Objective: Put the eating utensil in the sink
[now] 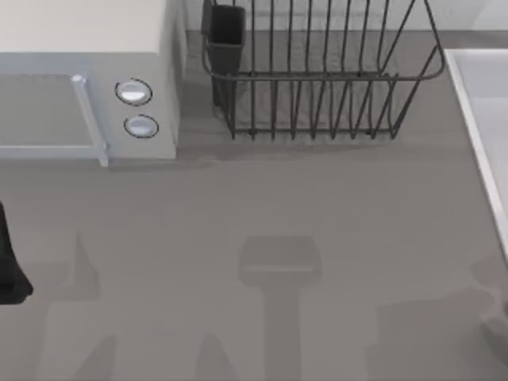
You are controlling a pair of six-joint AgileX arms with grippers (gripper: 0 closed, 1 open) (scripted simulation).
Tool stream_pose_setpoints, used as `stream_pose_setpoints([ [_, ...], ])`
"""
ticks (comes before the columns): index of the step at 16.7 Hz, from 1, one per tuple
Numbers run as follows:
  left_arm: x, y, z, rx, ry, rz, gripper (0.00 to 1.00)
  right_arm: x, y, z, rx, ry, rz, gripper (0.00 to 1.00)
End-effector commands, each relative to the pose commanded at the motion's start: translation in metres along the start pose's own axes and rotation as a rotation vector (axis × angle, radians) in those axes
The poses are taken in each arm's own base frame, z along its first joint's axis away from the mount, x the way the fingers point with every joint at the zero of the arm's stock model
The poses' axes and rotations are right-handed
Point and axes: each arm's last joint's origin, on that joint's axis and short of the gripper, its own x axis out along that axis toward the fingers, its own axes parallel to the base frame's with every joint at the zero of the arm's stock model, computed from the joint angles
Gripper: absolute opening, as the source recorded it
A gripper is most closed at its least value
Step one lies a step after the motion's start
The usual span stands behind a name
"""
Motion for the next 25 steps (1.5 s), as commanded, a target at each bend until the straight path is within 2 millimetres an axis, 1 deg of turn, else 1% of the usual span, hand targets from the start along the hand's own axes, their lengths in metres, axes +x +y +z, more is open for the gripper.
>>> stream_pose_setpoints([
  [5, 0.0000, 0.0000, 0.0000, 0.000, 0.000, 0.000, 1.00, 0.0018, 0.0003, -0.0005, 0.000, 0.001, 0.000, 1.00],
  [18, 0.0000, 0.0000, 0.0000, 0.000, 0.000, 0.000, 1.00, 0.0018, 0.0003, -0.0005, 0.000, 0.001, 0.000, 0.02],
  [19, 0.0000, 0.0000, 0.0000, 0.000, 0.000, 0.000, 1.00, 0.0018, 0.0003, -0.0005, 0.000, 0.001, 0.000, 0.00],
  [25, 0.0000, 0.0000, 0.0000, 0.000, 0.000, 0.000, 1.00, 0.0018, 0.0003, -0.0005, 0.000, 0.001, 0.000, 0.00],
])
